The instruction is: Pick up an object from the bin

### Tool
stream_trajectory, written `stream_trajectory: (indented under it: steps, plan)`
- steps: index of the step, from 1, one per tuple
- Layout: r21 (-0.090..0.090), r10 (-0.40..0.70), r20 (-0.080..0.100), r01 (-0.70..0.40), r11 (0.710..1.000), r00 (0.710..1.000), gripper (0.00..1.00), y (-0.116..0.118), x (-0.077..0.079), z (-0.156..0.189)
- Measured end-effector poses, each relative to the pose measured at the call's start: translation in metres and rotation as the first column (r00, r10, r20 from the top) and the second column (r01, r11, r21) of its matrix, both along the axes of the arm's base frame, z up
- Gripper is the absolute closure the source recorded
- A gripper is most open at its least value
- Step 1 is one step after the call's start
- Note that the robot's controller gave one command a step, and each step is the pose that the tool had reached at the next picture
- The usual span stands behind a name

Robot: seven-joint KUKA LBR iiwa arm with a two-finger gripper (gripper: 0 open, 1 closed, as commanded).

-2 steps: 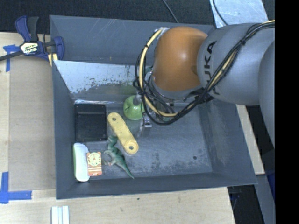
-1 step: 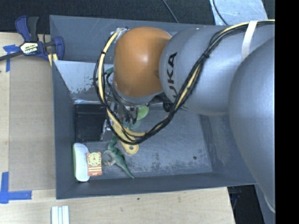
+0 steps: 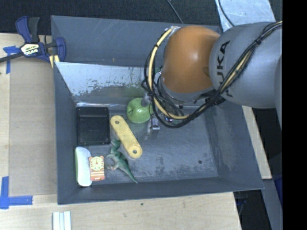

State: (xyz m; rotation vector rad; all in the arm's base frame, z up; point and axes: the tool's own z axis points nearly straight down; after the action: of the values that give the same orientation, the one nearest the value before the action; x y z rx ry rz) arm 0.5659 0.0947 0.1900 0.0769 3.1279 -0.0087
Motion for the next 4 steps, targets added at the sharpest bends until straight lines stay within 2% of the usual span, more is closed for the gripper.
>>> stream_trajectory:
  steps: [1, 2, 3, 4]
  plan:
    - [0.025, -0.067, 0.011, 0.067, 0.997, 0.998, 0.0, 0.115, -0.011, -0.001]
    - [0.002, 0.127, 0.009, -0.127, 0.992, 0.992, 0.0, -0.002, 0.026, -0.015]
    - [0.023, 0.107, 0.013, -0.107, 0.994, 0.994, 0.0, 0.091, -0.005, -0.025]
    - [0.001, 0.142, 0.015, -0.142, 0.99, 0.99, 0.0, -0.015, 0.035, -0.009]
